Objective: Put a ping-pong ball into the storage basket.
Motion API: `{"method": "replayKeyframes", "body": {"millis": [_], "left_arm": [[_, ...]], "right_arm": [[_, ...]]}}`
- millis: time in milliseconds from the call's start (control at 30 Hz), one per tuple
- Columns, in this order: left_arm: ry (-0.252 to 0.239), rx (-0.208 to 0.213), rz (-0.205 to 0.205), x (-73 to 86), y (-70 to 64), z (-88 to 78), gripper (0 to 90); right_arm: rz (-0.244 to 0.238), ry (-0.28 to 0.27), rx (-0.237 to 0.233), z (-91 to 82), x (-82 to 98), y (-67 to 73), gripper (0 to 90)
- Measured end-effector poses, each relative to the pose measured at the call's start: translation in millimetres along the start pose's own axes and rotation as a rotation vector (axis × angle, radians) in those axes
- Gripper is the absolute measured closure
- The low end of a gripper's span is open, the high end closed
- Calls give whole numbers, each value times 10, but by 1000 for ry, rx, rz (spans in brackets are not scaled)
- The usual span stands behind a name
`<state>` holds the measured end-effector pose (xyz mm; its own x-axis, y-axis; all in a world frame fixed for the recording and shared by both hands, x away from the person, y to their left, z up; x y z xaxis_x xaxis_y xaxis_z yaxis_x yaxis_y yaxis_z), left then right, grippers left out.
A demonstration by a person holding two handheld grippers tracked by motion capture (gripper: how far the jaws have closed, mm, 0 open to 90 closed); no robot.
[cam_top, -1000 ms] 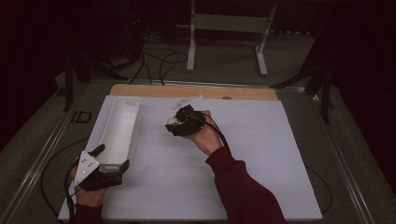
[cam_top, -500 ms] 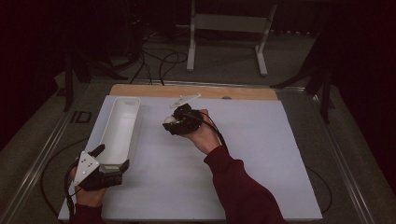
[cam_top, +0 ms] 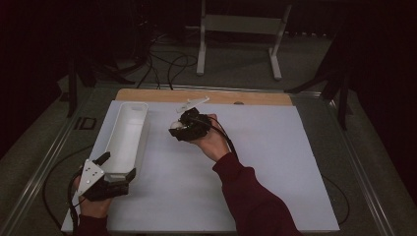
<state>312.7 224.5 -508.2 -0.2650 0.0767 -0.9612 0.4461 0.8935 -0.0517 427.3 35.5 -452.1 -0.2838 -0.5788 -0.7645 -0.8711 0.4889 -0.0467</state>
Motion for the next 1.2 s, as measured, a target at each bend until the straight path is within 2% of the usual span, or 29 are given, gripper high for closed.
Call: {"method": "replayKeyframes", "body": {"millis": [1200], "left_arm": [[-3, 1, 1, -4, 2, -8, 6]], "right_arm": [[1, -13, -5, 72, -104, 31, 502]]}}
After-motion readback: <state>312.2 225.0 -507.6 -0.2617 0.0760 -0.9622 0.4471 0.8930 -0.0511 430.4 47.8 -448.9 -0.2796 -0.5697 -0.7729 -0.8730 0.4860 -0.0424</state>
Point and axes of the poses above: each handheld gripper's, and its own axes: z roughly forward along the jaws, x roughly out of its underside, y roughly to its left, the point moved 9 cm from there along z, roughly forward along the jaws, and after that the axes turned 7 degrees about -z, right-handed, at the moved point
